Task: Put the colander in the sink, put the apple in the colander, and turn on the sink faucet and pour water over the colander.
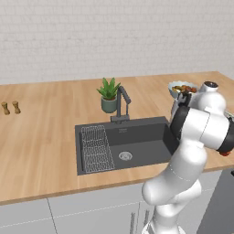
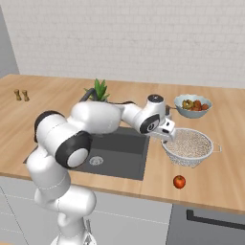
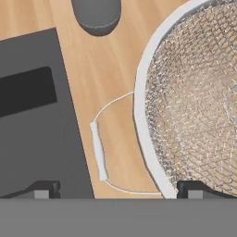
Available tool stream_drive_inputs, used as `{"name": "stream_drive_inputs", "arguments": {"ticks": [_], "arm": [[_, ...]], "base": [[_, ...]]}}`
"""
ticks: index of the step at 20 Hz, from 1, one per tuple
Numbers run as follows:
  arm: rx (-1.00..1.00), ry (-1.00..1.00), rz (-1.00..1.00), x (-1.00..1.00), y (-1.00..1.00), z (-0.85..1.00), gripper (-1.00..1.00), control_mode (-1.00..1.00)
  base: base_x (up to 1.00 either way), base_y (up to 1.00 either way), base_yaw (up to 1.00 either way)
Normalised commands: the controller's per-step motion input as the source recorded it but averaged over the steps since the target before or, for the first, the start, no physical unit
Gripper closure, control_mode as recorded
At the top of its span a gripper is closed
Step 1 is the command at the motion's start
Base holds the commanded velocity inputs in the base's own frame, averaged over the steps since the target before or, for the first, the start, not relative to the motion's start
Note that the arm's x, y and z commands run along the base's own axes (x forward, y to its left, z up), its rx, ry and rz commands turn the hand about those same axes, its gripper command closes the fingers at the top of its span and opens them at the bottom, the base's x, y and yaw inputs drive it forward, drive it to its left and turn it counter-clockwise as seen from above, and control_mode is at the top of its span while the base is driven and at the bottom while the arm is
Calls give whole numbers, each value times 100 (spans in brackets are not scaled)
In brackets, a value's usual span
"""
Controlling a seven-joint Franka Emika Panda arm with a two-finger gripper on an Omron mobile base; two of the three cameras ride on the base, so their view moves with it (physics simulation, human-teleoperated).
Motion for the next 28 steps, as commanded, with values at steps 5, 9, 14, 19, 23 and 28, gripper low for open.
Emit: {"name": "stream_drive_inputs", "arguments": {"ticks": [5, 9, 14, 19, 23, 28], "arm": [[0, 3, 8, 13, 0, -14, -100, -100], [0, 0, 5, 23, 0, -8, -100, -100], [0, 0, 4, 19, -21, -9, -100, -100], [0, 0, 3, 0, -29, 0, -100, -100], [0, 0, 4, 2, -32, -2, -100, -100], [0, 1, 3, 1, -9, -16, -100, -100]], "base": [[0, 0, 0], [0, 0, 0], [0, 0, 0], [0, 0, 0], [0, 0, 0], [0, 0, 0]]}}
